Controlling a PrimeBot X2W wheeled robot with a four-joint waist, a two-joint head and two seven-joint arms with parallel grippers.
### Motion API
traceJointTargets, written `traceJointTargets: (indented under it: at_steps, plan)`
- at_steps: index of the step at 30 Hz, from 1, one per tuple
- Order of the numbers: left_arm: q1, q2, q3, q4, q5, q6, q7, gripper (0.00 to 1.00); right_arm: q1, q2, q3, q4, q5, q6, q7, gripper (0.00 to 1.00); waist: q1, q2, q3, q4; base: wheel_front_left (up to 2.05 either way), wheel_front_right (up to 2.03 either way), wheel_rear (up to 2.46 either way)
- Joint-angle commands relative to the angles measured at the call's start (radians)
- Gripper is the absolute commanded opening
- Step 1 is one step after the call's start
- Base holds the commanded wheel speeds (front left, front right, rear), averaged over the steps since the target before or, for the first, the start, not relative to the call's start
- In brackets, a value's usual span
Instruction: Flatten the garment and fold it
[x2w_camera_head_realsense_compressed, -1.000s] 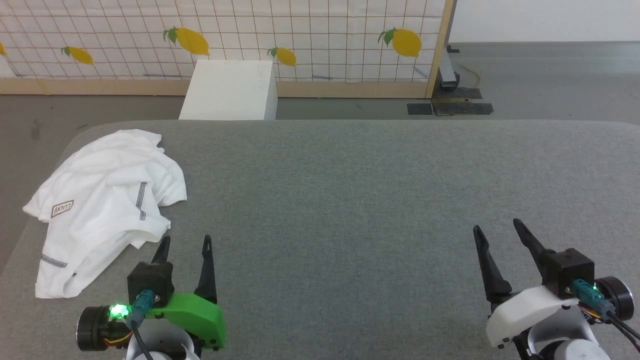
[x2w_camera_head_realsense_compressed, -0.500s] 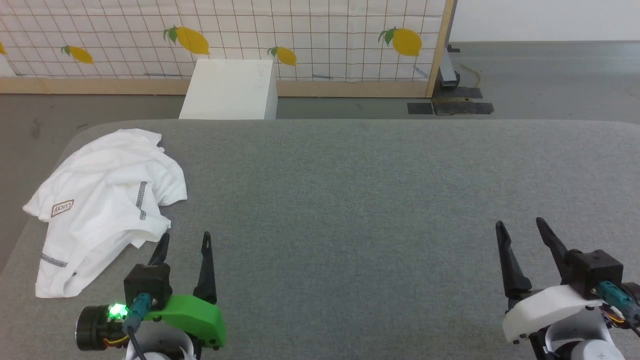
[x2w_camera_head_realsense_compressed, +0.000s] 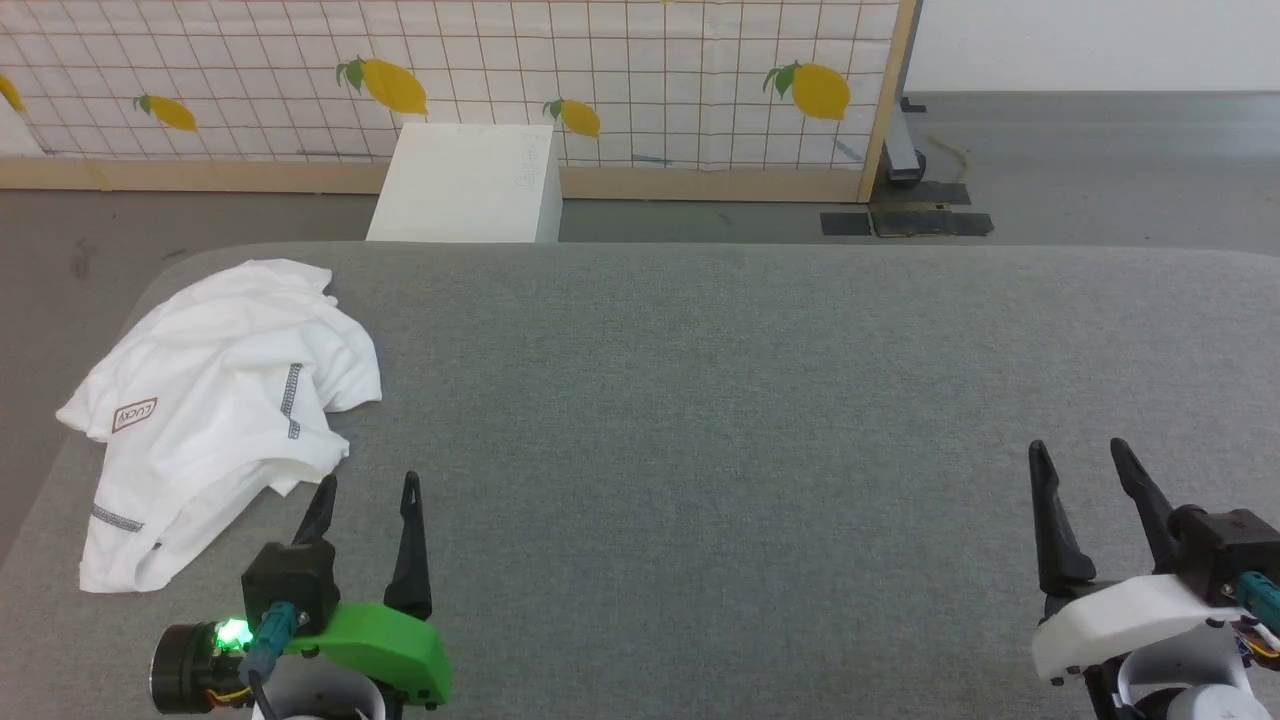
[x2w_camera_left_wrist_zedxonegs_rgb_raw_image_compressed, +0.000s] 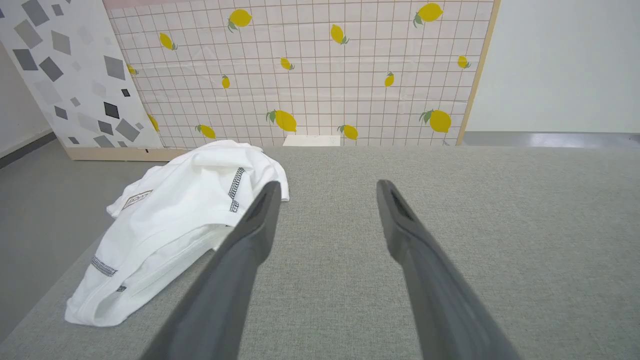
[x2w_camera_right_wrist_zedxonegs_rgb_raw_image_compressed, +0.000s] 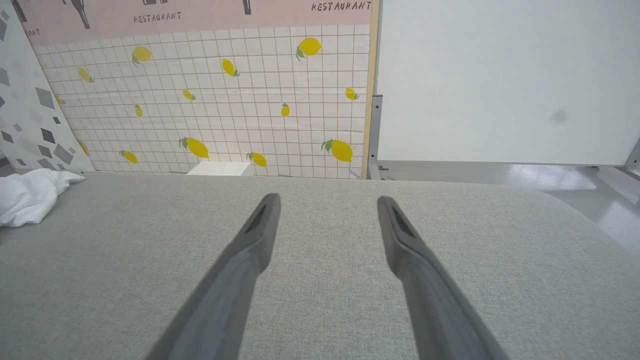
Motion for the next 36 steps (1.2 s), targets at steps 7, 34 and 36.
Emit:
traceJointTargets:
  at_steps: [7, 34, 36]
  plan:
    - [0.017, -0.002, 0.003, -0.008, -0.016, -0.002, -0.024, 1.0, 0.014, 0.001, -0.019, 0.006, 0.021, -0.001, -0.024, 1.0, 0.0, 0.0, -0.005, 0.019, 0.0, 0.0, 0.0]
    - [0.048, -0.003, 0.017, -0.032, -0.054, -0.001, -0.081, 1.0, 0.028, 0.001, -0.077, 0.017, 0.056, -0.001, -0.081, 1.0, 0.0, 0.0, 0.0, 0.177, 0.0, 0.0, 0.0]
    - [0.051, -0.003, 0.017, -0.033, -0.058, -0.001, -0.085, 1.0, 0.029, 0.001, -0.081, 0.018, 0.057, -0.001, -0.085, 1.0, 0.0, 0.0, -0.001, 0.19, 0.0, 0.0, 0.0]
